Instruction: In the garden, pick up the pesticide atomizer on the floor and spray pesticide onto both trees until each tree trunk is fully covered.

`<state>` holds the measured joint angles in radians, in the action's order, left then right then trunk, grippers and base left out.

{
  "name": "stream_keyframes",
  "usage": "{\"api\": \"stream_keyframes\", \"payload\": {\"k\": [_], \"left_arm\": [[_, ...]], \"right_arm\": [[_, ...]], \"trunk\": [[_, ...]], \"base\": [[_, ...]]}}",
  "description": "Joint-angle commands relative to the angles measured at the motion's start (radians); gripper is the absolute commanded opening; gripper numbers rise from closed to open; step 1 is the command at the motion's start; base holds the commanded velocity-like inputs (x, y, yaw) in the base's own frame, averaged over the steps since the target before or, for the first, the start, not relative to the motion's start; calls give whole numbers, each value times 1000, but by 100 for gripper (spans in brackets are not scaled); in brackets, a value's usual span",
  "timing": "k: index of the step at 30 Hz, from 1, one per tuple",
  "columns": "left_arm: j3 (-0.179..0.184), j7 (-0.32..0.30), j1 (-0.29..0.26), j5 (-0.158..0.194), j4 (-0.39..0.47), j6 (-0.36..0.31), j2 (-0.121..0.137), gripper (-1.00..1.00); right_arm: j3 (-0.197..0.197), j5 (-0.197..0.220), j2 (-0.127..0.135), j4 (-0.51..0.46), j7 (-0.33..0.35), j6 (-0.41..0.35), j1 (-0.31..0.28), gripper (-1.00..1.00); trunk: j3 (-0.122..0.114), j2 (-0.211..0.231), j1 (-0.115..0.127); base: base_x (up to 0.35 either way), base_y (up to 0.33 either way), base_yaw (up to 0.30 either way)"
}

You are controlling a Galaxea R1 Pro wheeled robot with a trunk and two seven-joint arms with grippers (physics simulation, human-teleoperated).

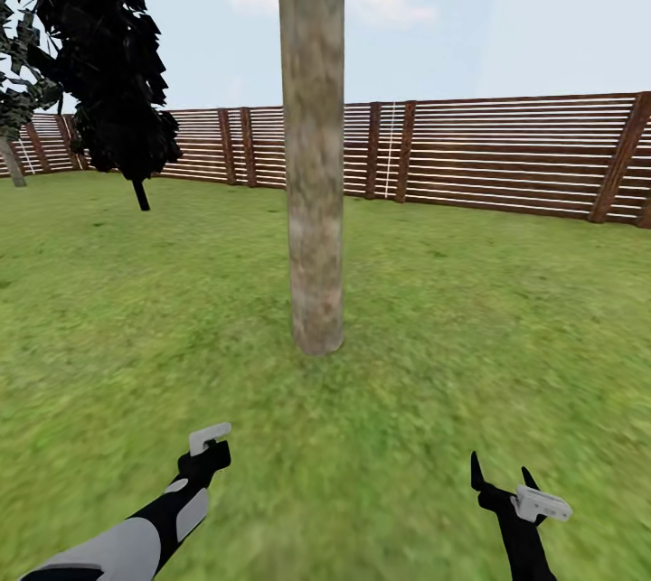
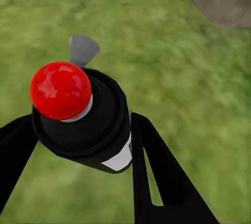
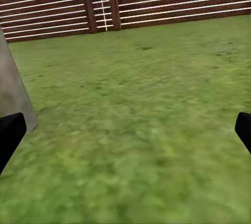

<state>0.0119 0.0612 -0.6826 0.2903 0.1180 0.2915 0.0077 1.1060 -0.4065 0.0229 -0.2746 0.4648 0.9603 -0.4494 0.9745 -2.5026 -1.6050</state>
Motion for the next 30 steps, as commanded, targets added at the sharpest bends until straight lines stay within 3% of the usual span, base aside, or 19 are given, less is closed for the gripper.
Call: {"api": "stream_keyframes", "payload": {"k": [1, 13, 26, 27, 30], "left_arm": [[0, 0, 0, 0, 0, 0, 0, -100], [0, -1, 5, 0, 1, 3, 5, -100], [3, 0, 5, -2, 70, 1, 5, -100], [3, 0, 5, -2, 103, 1, 5, -100], [3, 0, 5, -2, 103, 1, 3, -100]], "right_arm": [[0, 0, 0, 0, 0, 0, 0, 100], [3, -1, 0, -1, -6, -2, 0, 100], [-3, -10, -3, -31, -4, -53, 0, 100], [-11, -11, -3, -102, -3, -592, 0, 100], [-84, -11, -2, -215, 0, -765, 0, 100]], "trunk": [[0, 0, 0], [0, 0, 0], [0, 0, 0], [0, 0, 0], [0, 0, 0]], "base": [[49, 0, 0], [16, 0, 0], [300, 0, 0], [182, 0, 0], [93, 0, 0]]}}
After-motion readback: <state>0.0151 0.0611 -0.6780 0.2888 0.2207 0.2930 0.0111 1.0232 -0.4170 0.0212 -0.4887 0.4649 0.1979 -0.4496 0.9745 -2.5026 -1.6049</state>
